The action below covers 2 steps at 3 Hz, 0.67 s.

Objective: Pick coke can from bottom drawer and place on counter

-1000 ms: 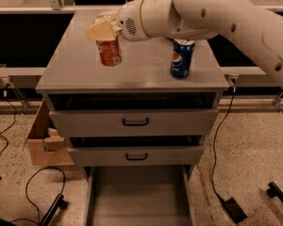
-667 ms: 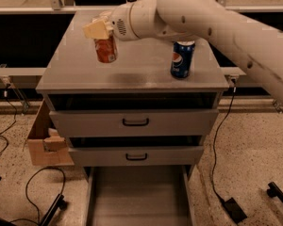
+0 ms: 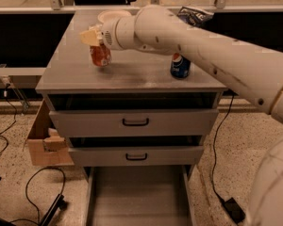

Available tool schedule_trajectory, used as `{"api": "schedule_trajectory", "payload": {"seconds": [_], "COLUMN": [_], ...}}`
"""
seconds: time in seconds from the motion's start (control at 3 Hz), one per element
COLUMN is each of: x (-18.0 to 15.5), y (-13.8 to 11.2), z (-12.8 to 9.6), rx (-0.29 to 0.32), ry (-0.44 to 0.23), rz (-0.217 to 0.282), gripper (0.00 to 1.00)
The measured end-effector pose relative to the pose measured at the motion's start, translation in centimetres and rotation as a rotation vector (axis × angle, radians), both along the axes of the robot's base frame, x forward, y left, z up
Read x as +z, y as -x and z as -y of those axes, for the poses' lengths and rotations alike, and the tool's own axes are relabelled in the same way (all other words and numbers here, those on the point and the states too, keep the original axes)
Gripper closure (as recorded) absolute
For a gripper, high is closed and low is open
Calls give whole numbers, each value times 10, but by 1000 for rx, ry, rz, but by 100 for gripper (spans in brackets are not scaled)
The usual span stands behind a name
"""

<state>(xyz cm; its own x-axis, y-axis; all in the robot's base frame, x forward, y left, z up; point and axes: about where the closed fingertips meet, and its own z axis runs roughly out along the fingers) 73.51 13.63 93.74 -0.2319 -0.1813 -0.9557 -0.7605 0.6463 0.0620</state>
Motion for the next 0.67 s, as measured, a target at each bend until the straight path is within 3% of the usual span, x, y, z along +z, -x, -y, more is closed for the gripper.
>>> {"api": "schedule_trajectory", "payload": {"seconds": [0.33, 0.67], "x": [-30, -29], "y": [-15, -16], "z": [-22, -28], "rx": [-24, -23], "ry": [20, 23], "rz": [-10, -9], "gripper": [100, 82]}}
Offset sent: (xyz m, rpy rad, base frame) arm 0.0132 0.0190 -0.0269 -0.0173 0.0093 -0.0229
